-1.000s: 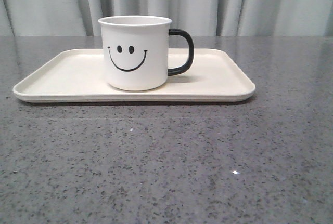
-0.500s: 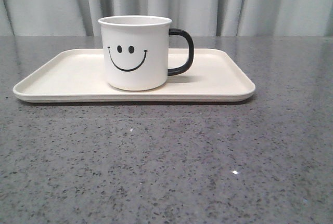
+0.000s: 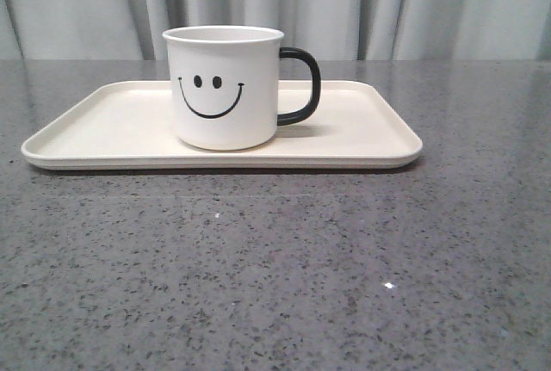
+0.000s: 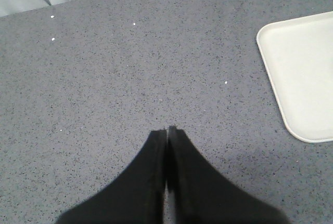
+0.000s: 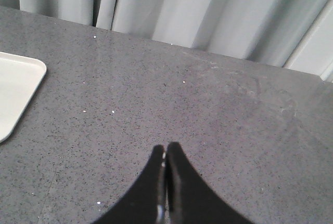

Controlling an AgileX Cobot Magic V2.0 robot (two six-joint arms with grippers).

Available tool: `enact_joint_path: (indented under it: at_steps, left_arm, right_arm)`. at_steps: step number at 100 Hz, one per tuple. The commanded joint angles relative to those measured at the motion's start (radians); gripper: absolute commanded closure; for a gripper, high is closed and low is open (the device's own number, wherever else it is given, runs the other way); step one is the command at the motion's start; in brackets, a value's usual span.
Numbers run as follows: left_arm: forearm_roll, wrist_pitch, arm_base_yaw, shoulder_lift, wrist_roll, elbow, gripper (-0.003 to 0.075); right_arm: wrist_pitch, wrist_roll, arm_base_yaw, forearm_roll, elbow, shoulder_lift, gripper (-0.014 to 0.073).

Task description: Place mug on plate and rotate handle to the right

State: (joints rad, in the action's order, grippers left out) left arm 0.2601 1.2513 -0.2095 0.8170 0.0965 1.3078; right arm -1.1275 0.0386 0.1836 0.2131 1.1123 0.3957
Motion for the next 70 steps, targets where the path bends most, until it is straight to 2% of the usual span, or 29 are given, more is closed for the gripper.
enact_joint_path:
  at_steps: [1, 27, 38, 49, 70]
  left_arm:
    - [0.007, -0.071, 0.003, -0.001, 0.012, 0.019, 0.0740]
    - [0.014, -0.076, 0.006, -0.005, 0.008, 0.019, 0.0740]
    - [0.027, -0.154, 0.048, -0.058, -0.002, -0.007, 0.0740]
    - [-0.011, -0.382, 0.097, -0.171, -0.002, -0.122, 0.0740]
    - [-0.061, -0.932, 0.123, -0.419, -0.002, -0.535, 0.0740]
  right_arm:
    - [0.069, -0.002, -0.008, 0.022, 0.018, 0.015, 0.0704]
    - [0.069, -0.002, -0.008, 0.022, 0.018, 0.015, 0.0704]
    - [0.069, -0.002, -0.008, 0.022, 0.018, 0.015, 0.0704]
    - [0.069, -0.002, -0.007, 0.022, 0.018, 0.015, 0.0704]
    - [0.069, -0.002, -0.007, 0.022, 0.018, 0.015, 0.0704]
